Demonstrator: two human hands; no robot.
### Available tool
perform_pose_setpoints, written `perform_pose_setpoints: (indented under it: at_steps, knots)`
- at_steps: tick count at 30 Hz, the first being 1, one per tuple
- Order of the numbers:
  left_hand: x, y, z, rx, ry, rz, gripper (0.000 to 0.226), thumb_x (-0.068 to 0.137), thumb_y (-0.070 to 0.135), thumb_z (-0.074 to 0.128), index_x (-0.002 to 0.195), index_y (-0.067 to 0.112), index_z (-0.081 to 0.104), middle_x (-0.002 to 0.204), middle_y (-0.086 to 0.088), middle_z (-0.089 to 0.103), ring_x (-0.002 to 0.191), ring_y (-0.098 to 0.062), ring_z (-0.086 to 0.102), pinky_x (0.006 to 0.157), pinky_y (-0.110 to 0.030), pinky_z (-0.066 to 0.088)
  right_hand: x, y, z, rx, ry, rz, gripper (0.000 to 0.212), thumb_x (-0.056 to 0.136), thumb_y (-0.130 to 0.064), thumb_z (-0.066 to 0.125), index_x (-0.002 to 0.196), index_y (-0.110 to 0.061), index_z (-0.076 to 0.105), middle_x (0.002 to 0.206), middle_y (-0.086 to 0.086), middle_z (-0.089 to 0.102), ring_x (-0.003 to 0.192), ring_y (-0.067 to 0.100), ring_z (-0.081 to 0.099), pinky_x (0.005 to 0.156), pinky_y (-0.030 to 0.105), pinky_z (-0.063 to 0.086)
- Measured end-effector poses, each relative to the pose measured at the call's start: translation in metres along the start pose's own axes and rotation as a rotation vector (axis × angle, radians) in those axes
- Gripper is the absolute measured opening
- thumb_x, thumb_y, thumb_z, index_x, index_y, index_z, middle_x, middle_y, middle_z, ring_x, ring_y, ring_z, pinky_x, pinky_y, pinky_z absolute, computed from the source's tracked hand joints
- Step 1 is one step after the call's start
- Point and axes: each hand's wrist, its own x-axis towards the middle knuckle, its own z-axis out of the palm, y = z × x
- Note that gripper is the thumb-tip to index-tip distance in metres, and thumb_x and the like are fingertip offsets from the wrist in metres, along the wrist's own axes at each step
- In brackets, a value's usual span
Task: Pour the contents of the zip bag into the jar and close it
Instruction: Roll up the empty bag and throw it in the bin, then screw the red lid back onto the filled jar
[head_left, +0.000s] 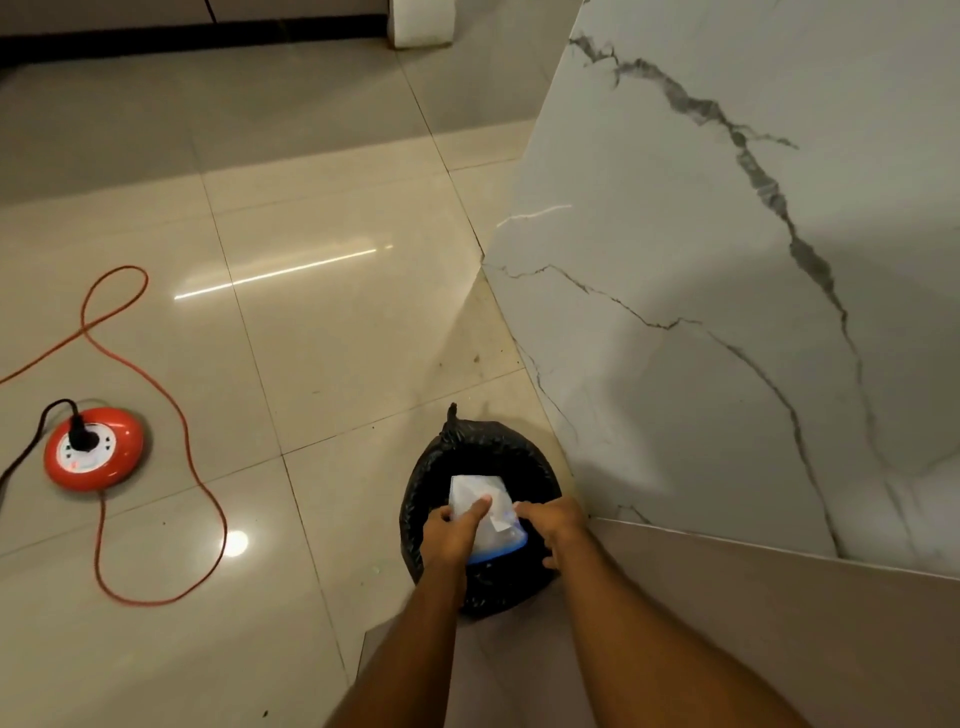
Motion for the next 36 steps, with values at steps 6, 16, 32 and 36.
perform_pose_setpoints:
  at_steps: [6, 16, 32, 36]
  knots:
    - [-0.022, 0.020, -0.012, -0.072, -0.079, -0.062, 0.077, 0.085, 0.053, 0.070, 0.145, 0.011, 0.047, 0.147, -0.013, 0.047, 0.128, -0.034, 0.048, 0.107, -0.050, 0.041, -0.001, -0.003, -0.003, -0.054, 0.018, -0.023, 0.048, 0.089, -0.020, 0.067, 0.125, 0.010, 0.056, 0.129, 0.026, 0.060, 0.116, 0.042, 0.058, 0.099, 0.051, 0.049]
    - [-0.075, 0.063, -0.017, 0.022, -0.078, 0.134, 0.045, 0.089, 0.042, 0.070, 0.121, 0.011, 0.066, 0.114, -0.006, 0.066, 0.098, -0.020, 0.060, 0.095, -0.043, 0.051, -0.070, -0.023, -0.026, -0.017, 0.006, -0.171, 0.044, 0.087, -0.022, 0.068, 0.123, 0.002, 0.060, 0.127, 0.026, 0.059, 0.117, 0.041, 0.057, 0.093, 0.054, 0.052]
    - [-0.393, 0.170, -0.035, -0.091, -0.334, 0.635, 0.016, 0.091, 0.023, 0.067, 0.105, 0.016, 0.071, 0.100, 0.001, 0.072, 0.100, -0.020, 0.068, 0.086, -0.041, 0.059, -0.364, -0.024, -0.167, 0.612, 0.203, -0.683, 0.013, 0.094, -0.020, 0.059, 0.102, -0.016, 0.068, 0.098, 0.003, 0.070, 0.098, 0.026, 0.069, 0.084, 0.043, 0.059]
    - [-0.477, 0.148, -0.047, -0.059, -0.396, 0.764, 0.014, 0.093, 0.024, 0.065, 0.104, 0.019, 0.071, 0.103, 0.001, 0.073, 0.101, -0.019, 0.068, 0.087, -0.040, 0.059, -0.441, 0.020, -0.201, 0.707, 0.291, -0.803, 0.011, 0.096, -0.023, 0.058, 0.102, -0.021, 0.067, 0.097, -0.001, 0.071, 0.098, 0.022, 0.069, 0.084, 0.041, 0.059]
